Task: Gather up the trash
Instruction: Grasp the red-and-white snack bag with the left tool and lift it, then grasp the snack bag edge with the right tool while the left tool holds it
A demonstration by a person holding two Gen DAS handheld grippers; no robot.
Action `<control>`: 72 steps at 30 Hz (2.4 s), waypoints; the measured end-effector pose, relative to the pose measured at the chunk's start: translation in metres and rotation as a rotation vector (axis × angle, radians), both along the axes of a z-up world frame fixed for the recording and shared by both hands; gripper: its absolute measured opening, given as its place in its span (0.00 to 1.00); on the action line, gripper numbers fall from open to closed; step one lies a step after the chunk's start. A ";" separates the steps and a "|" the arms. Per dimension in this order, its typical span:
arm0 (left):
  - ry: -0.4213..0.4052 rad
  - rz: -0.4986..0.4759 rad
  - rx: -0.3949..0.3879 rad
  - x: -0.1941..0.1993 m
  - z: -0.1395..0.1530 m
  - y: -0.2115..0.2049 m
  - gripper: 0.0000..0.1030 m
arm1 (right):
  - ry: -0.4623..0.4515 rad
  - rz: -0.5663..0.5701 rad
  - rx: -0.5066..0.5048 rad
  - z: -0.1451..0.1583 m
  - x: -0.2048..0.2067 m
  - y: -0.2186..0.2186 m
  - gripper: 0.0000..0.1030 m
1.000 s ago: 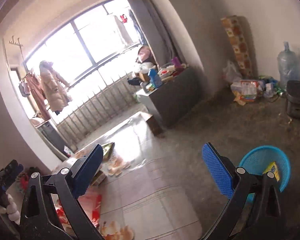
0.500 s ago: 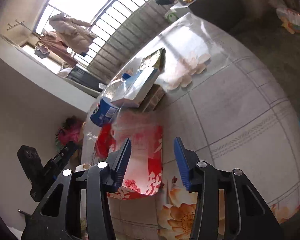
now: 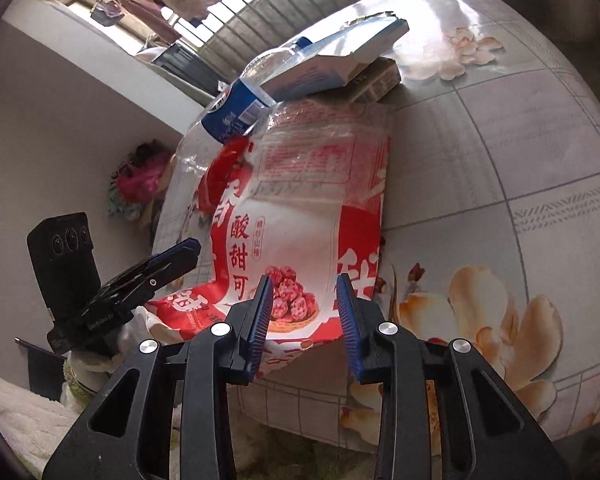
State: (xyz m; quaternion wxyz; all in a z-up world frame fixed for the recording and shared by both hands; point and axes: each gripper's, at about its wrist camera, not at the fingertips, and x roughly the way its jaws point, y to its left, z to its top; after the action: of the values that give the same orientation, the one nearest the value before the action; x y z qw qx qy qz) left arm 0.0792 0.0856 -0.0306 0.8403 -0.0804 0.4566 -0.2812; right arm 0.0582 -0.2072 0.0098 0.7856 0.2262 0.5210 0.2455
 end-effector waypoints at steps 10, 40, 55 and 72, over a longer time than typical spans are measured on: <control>0.021 -0.011 0.098 -0.021 -0.018 -0.014 0.34 | -0.005 0.057 -0.028 -0.004 -0.026 0.007 0.31; 0.019 0.004 0.134 -0.018 -0.019 -0.027 0.34 | -0.097 -0.055 0.034 0.009 -0.017 -0.025 0.30; -0.031 0.055 0.107 -0.021 -0.005 -0.011 0.40 | -0.120 -0.060 -0.054 -0.005 -0.011 -0.009 0.11; -0.013 0.014 0.221 -0.024 -0.020 -0.029 0.48 | -0.198 -0.176 -0.096 0.010 -0.017 -0.040 0.11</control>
State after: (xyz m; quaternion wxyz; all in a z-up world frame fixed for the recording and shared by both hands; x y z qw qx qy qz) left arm 0.0554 0.0566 -0.0501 0.8489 0.0114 0.4785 -0.2240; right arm 0.0408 -0.2472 0.0200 0.8616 0.2079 0.4300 0.1719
